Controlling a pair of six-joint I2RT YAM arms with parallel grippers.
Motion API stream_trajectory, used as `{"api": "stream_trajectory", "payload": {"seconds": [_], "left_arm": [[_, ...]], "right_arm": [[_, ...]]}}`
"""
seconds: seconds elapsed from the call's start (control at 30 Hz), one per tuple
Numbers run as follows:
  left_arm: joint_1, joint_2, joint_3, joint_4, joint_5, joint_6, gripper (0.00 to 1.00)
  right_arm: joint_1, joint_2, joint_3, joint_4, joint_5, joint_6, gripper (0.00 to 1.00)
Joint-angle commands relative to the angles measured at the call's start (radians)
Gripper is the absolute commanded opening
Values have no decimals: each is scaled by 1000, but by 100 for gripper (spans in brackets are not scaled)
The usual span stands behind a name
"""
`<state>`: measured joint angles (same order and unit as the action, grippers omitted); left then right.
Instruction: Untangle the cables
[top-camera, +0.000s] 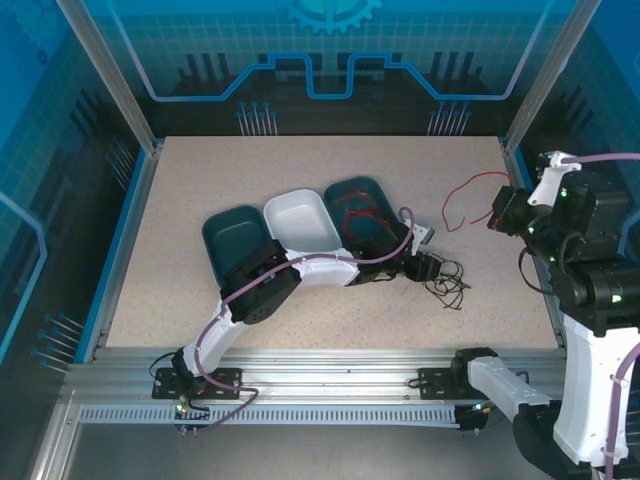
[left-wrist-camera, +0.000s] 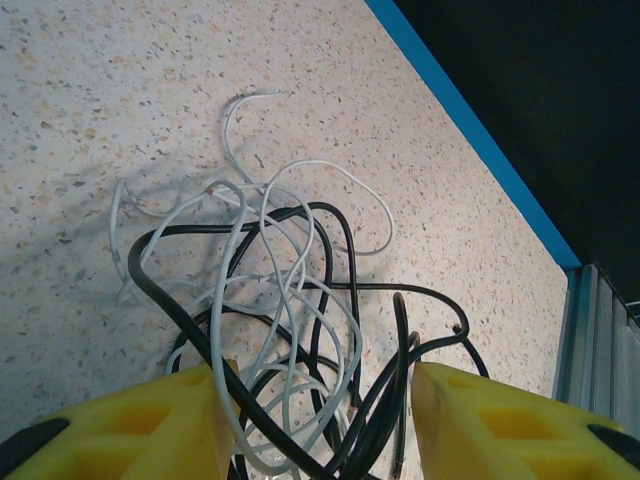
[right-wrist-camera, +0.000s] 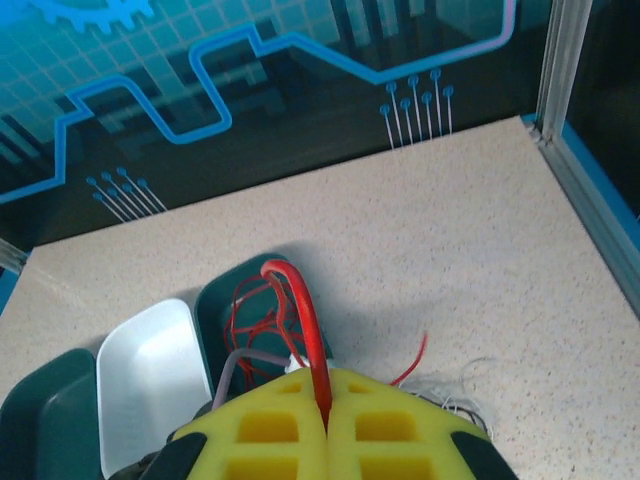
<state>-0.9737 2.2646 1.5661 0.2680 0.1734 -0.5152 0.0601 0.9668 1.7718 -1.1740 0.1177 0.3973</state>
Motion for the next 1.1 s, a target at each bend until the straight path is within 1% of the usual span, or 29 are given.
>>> {"api": "stream_trajectory", "payload": {"seconds": [0.0,0.03,0.1,0.23,0.3,0.37,0.47,0.53,0.63,0.7,0.8,0.97,1.07], "left_arm": [[-5,-50,-34,9,18,-11,54],[-5,-68,-48,17,20,-11,57],[-5,-118,-83,31,15,-15,65],[-5,-240,-177,64,-7,-2,79],[-5,-311,-226,71,-22,22,91],[-5,-378,-269,68,-35,58,99],[-3,-486,-344,51,-75,111,99],[-5,-569,-411,39,-146,147,99],[-4,-713,-539,26,-324,184,99],[-3,-821,-616,-9,-457,197,99],[1,-977,-711,-77,-622,200,99],[16,-1233,-852,-196,-843,182,99],[42,-1376,-920,-280,-930,157,99]], "right_arm": [[12,7,42,-21,27,-31,0],[12,10,45,-17,23,-32,0],[13,16,43,-3,11,-35,0],[12,24,25,32,-13,-33,0],[12,32,10,54,-36,-31,0],[12,43,-6,77,-65,-30,0],[15,68,-32,114,-109,-20,0],[15,86,-53,144,-142,-11,0],[24,114,-90,201,-204,2,0],[43,143,-110,230,-215,9,0],[82,191,-124,270,-213,14,0],[155,289,-98,320,-187,7,0],[193,360,-59,339,-175,-1,0]]}}
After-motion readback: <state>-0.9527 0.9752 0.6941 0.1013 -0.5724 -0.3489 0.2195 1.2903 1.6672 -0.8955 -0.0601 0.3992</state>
